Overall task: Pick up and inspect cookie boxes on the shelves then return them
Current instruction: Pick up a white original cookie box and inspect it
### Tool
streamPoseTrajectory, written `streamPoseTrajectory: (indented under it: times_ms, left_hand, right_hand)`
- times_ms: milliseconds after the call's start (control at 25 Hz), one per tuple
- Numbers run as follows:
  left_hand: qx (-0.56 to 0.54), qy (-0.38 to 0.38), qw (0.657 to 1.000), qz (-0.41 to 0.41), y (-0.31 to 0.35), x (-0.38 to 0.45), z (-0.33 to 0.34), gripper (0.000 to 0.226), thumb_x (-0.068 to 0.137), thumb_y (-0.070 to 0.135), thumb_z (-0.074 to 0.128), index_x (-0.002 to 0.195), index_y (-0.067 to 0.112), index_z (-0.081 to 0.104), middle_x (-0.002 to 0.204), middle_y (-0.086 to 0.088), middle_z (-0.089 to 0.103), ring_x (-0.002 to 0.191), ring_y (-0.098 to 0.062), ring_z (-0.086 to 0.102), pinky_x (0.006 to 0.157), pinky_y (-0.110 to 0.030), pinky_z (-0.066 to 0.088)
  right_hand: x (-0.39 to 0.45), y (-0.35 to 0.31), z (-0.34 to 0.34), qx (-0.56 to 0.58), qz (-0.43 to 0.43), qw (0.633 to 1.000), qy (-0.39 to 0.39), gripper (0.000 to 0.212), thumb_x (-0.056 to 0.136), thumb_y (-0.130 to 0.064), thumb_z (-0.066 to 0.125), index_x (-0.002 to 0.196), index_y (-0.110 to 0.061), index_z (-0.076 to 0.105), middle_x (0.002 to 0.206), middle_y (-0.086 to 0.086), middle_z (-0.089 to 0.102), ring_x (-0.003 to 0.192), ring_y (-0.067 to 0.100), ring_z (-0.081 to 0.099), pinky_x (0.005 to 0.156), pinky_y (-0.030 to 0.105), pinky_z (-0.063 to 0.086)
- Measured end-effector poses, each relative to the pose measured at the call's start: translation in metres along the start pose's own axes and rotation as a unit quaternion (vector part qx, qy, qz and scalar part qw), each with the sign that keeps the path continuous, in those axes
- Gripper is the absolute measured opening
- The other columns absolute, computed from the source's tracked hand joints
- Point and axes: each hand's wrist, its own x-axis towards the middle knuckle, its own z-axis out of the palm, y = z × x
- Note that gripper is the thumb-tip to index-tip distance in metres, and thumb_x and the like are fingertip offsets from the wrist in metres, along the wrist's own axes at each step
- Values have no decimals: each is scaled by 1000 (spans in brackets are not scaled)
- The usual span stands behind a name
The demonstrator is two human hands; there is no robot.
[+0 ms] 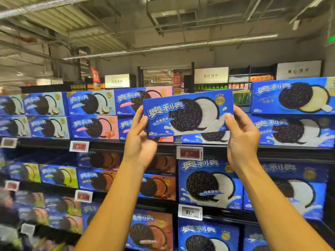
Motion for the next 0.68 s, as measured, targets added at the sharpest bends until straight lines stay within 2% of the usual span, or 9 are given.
streamPoseTrajectory:
  times_ms: [120, 200, 280, 360, 400, 440, 560, 600, 680]
  left_hand:
    - [-35, -17, 999, -33, 21, -3, -21, 41, 92, 13, 52, 131, 22, 57, 145, -8, 53, 136, -29, 47, 117, -49, 28]
    - [-26, -24, 998, -44, 34, -5, -34, 41, 99, 11, 43, 138, 21, 52, 148, -10, 48, 135, -30, 44, 118, -48, 23]
    - [-12, -34, 998, -51, 46, -7, -44, 42, 100, 12, 43, 140, 21, 50, 145, -9, 51, 127, -28, 51, 110, -46, 36]
    - [10, -42, 997, -56, 61, -12, -55, 44, 95, 16, 48, 138, 23, 51, 135, -6, 59, 112, -23, 61, 86, -37, 53]
    - [30, -45, 997, -52, 66, -15, -61, 43, 92, 18, 51, 135, 23, 53, 130, -4, 62, 106, -20, 63, 76, -33, 56]
    - [56, -49, 996, -42, 71, -19, -67, 43, 89, 21, 54, 132, 23, 55, 127, -3, 63, 103, -19, 64, 72, -31, 56]
    - [102, -47, 994, 8, 78, -35, -88, 46, 88, 25, 55, 133, 21, 55, 129, -4, 63, 106, -19, 65, 75, -35, 56]
    - [102, -45, 994, 21, 79, -40, -94, 48, 88, 24, 54, 136, 18, 54, 131, -5, 62, 109, -19, 64, 79, -36, 58]
    - [96, -52, 994, 26, 81, -51, -109, 45, 90, 21, 53, 134, 15, 54, 130, -3, 65, 112, -16, 65, 84, -31, 57]
  right_hand:
    - [-19, 5, 19, 10, 26, 1000, 1, 28, 95, -3, 63, 106, -28, 67, 92, -17, 76, 90, -1, 69, 80, 14, 51]
    - [-31, 10, 31, 25, 55, 998, 4, 24, 95, -8, 64, 107, -28, 69, 95, -11, 73, 86, 4, 65, 77, 21, 51]
    - [-42, 15, 42, 39, 78, 996, 14, 21, 96, -11, 63, 108, -27, 68, 97, -4, 69, 81, 5, 63, 73, 25, 50]
    - [-57, 19, 52, 53, 91, 994, 26, 19, 97, -10, 61, 110, -23, 66, 97, -2, 66, 77, 4, 62, 70, 24, 48]
    - [-64, 22, 57, 58, 90, 994, 26, 21, 98, -8, 59, 113, -21, 65, 98, -1, 65, 78, 5, 61, 70, 24, 48]
    - [-73, 24, 60, 60, 86, 994, 25, 24, 98, -6, 57, 118, -18, 62, 99, -2, 65, 80, 6, 61, 72, 25, 48]
    - [-97, 31, 69, 54, 89, 994, 32, 39, 94, -4, 57, 131, -16, 58, 109, -3, 65, 88, 8, 61, 81, 31, 48]
    - [-105, 33, 71, 43, 91, 994, 35, 44, 91, -6, 56, 134, -16, 57, 118, 1, 66, 97, 12, 63, 88, 36, 51]
    - [-124, 41, 74, 2, 83, 996, 41, 51, 91, -10, 51, 142, -13, 53, 136, 8, 61, 118, 23, 59, 106, 47, 45]
